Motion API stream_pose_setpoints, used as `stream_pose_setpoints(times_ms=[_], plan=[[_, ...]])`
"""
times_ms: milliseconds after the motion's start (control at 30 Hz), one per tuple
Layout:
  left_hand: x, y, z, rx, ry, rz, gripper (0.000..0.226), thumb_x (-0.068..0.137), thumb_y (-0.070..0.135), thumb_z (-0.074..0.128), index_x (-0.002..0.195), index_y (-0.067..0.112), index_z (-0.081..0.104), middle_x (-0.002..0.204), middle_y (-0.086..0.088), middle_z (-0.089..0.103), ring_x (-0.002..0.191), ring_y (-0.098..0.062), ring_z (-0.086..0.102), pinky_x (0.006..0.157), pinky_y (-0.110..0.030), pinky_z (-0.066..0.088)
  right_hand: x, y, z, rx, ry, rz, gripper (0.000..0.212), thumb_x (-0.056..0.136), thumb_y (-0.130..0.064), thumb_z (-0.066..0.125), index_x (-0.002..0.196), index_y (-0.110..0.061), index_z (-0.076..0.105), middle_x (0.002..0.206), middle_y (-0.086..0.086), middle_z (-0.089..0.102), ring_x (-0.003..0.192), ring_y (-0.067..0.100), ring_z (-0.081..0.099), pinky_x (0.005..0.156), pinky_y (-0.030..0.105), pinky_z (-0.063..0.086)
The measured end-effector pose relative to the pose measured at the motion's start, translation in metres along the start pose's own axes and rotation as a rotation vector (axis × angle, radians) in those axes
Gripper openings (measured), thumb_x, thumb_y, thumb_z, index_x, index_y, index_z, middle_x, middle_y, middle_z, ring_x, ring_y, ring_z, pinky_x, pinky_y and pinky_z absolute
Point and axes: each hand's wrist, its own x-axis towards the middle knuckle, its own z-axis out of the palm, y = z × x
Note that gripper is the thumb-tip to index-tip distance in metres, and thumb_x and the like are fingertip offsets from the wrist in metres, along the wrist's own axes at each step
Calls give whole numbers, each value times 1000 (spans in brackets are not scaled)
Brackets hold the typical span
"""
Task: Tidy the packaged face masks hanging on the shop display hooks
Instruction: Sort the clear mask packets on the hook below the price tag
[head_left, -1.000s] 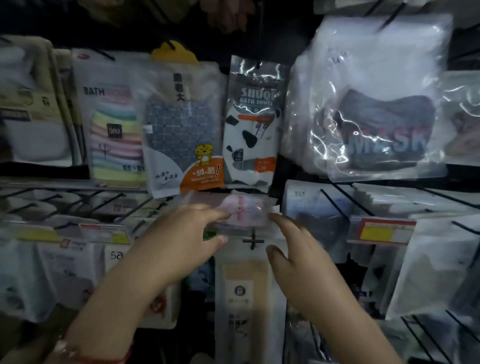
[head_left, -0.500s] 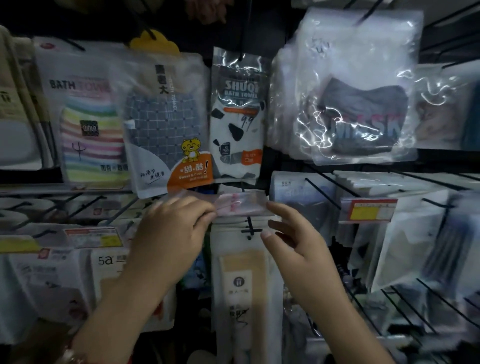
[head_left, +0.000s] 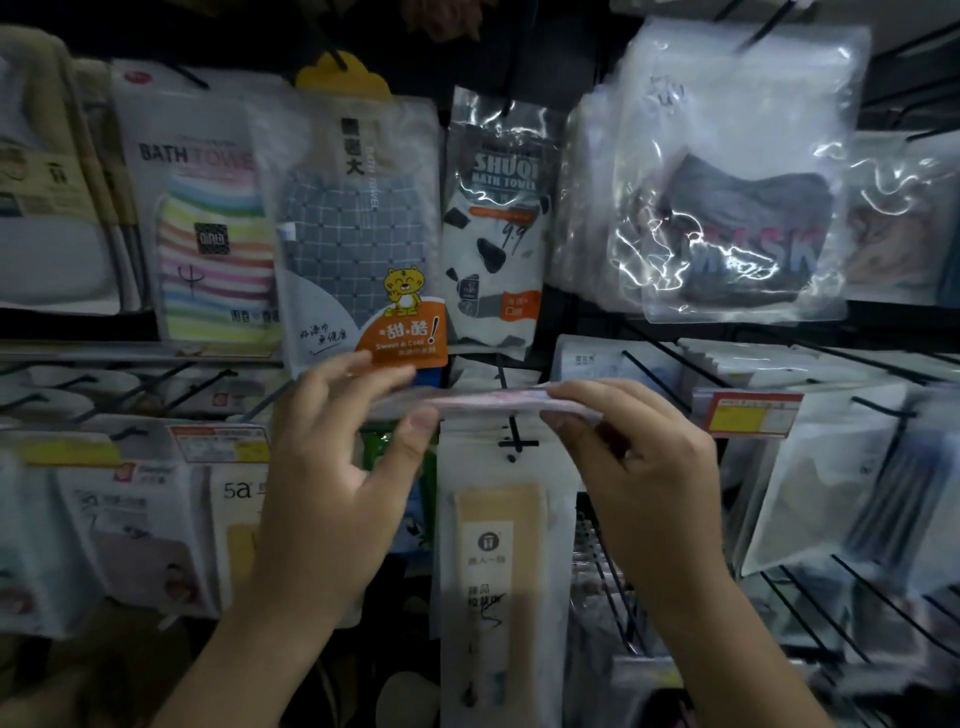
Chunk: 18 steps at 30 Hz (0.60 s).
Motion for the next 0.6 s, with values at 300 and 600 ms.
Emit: stream_pose_setpoints(times_ms=[300, 600], plan=[[-9, 20, -12, -1030, -77, -515, 61, 92, 52, 53, 134, 9, 58, 123, -14, 69, 113, -32, 66, 90, -45, 55, -30, -18, 1, -34, 69, -221, 30, 81, -6, 75, 109, -17, 74, 109, -2, 70, 94, 17, 63, 85, 22, 45], [2, 37, 0, -826, 156, -609, 12, 93, 7, 64, 101, 15, 69, 92, -3, 78, 87, -21, 75, 67, -28, 57, -46, -24, -16, -46, -782, 143, 86, 66, -75, 64, 144, -51, 36, 146, -44, 12, 133, -19, 19, 110, 16, 26]])
